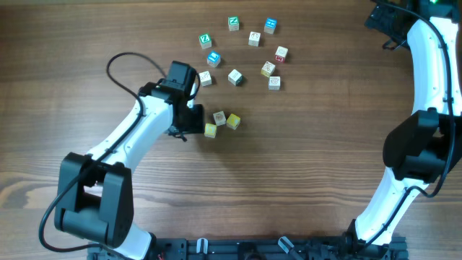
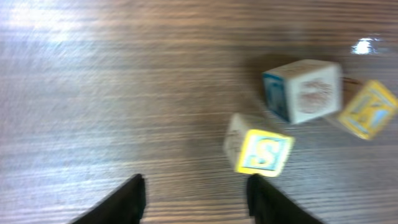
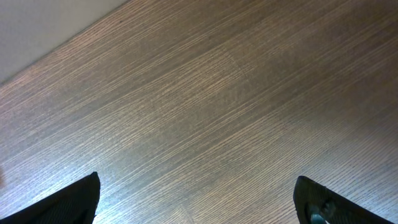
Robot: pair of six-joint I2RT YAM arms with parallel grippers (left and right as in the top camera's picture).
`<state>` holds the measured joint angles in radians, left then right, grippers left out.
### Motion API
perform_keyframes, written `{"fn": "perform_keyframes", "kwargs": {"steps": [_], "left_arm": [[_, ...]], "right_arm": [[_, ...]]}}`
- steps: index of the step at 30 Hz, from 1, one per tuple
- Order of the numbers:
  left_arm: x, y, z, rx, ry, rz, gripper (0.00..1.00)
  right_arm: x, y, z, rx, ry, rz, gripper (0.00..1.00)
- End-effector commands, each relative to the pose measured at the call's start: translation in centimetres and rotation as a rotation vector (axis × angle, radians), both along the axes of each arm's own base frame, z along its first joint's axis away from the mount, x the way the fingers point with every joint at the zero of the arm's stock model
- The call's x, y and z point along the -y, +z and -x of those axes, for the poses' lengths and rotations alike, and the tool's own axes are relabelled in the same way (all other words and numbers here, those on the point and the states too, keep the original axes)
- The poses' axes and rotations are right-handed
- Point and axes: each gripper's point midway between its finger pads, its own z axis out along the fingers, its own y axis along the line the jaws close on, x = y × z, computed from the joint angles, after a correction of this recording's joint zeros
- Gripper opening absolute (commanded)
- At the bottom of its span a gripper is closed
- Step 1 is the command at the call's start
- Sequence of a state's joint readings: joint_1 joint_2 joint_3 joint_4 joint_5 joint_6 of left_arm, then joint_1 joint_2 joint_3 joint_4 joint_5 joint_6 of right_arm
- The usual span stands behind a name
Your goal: Form a circle
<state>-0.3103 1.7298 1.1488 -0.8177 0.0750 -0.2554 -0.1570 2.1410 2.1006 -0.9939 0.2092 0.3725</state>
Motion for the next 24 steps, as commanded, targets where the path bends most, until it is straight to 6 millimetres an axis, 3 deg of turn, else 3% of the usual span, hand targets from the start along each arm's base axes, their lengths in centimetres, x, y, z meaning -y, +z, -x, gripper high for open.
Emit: {"fn": "perform_keyframes", "kwargs": {"steps": [1,7,17,24], "left_arm": [[1.8,0.3,0.2,0.034,-0.201,-0.027,0.6],[5.3,-0.2,1.2,0.055,-0.375,-0.022,0.64],[5.0,-2.2,0.8,0.037,-0.377,-0.072,0.64],[5.3,-2.3,0.3,0.054,-0.373,-0.067,0.61]], "right_arm": [[-0.3,-0.8,-0.1,-0.015,0.013,-0.007,1.0],[-0.3,-0.8,-0.1,-0.015,0.013,-0.007,1.0],[-0.3,-0.8,-0.1,-0.015,0.013,-0.007,1.0],[-0.3,-0.8,-0.1,-0.015,0.013,-0.007,1.0]]}}
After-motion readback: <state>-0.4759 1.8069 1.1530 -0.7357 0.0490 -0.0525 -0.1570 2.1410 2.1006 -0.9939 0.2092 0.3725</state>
